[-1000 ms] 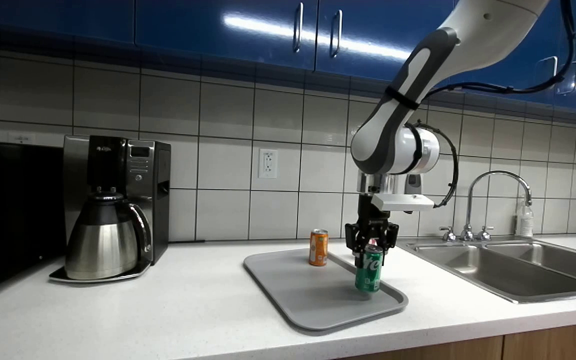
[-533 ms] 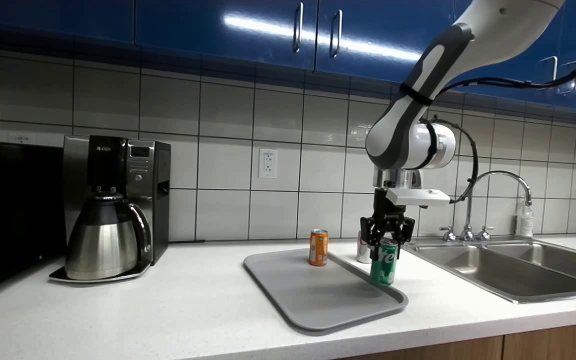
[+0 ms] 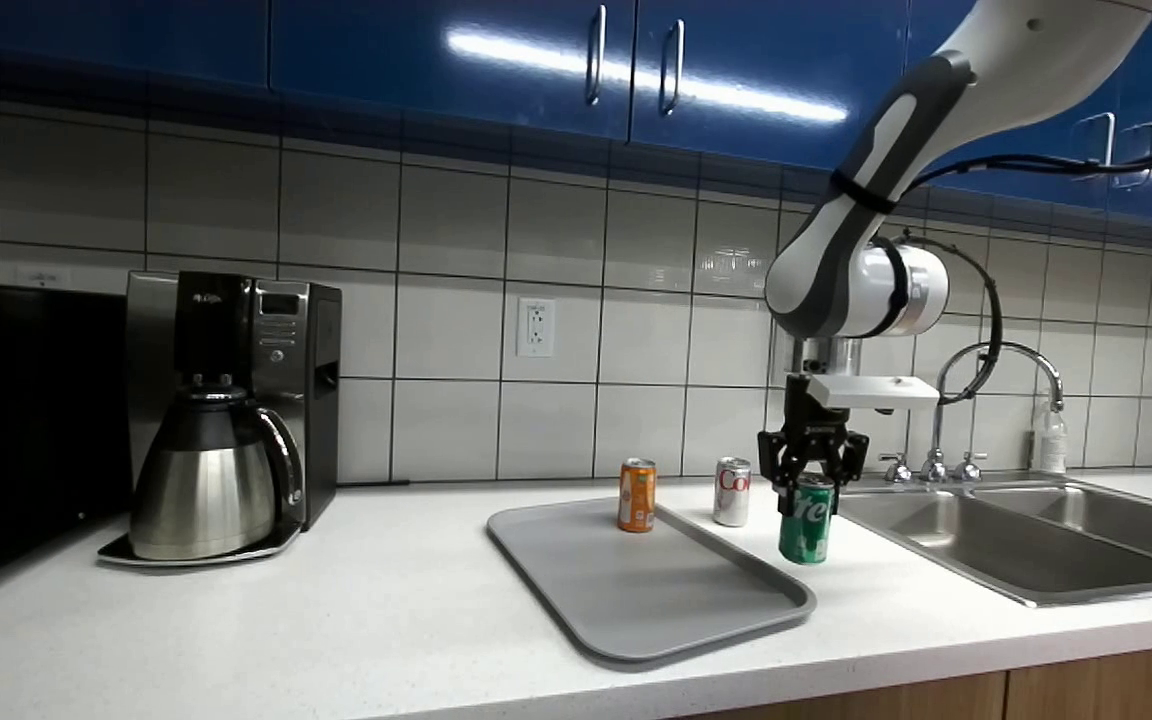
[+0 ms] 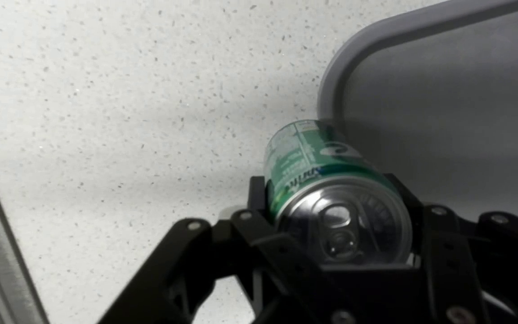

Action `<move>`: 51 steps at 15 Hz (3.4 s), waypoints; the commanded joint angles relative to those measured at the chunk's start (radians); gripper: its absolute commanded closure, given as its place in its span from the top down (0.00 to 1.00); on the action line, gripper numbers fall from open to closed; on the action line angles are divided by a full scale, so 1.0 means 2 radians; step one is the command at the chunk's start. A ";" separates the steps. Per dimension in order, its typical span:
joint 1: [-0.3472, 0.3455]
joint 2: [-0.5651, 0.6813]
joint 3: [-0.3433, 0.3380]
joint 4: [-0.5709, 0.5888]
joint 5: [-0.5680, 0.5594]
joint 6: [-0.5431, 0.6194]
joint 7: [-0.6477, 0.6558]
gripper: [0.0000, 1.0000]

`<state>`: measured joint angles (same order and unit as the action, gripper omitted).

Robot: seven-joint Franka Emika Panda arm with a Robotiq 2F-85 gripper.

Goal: Remove the cans from the tray and put them on the counter

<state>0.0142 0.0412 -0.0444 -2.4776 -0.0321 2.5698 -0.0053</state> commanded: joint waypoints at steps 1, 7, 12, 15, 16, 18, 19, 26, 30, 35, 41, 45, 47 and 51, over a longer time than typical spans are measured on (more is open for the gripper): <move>-0.014 -0.014 -0.005 -0.006 -0.018 0.001 -0.005 0.38; -0.023 -0.001 -0.013 0.002 -0.021 -0.001 -0.006 0.38; -0.025 0.010 -0.015 0.006 -0.018 -0.002 -0.007 0.38; -0.025 0.015 -0.015 0.008 -0.018 -0.003 -0.007 0.38; -0.025 0.016 -0.015 0.008 -0.017 -0.003 -0.007 0.38; -0.026 0.019 -0.015 0.009 -0.017 -0.003 -0.007 0.38; -0.026 0.021 -0.015 0.009 -0.017 -0.004 -0.007 0.38; -0.027 0.028 -0.016 0.012 -0.016 -0.005 -0.008 0.38; -0.028 0.032 -0.015 0.014 -0.011 -0.006 -0.009 0.90; -0.028 0.027 -0.015 0.013 -0.012 -0.003 -0.006 1.00; -0.024 0.001 -0.014 0.001 -0.022 0.014 0.004 1.00; -0.020 -0.015 -0.011 -0.004 -0.030 0.023 0.011 1.00; -0.019 -0.023 -0.009 -0.007 -0.035 0.027 0.014 1.00; -0.015 -0.040 -0.002 -0.015 -0.045 0.042 0.018 1.00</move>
<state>-0.0162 0.0176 -0.0647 -2.4677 -0.0860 2.6273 -0.0026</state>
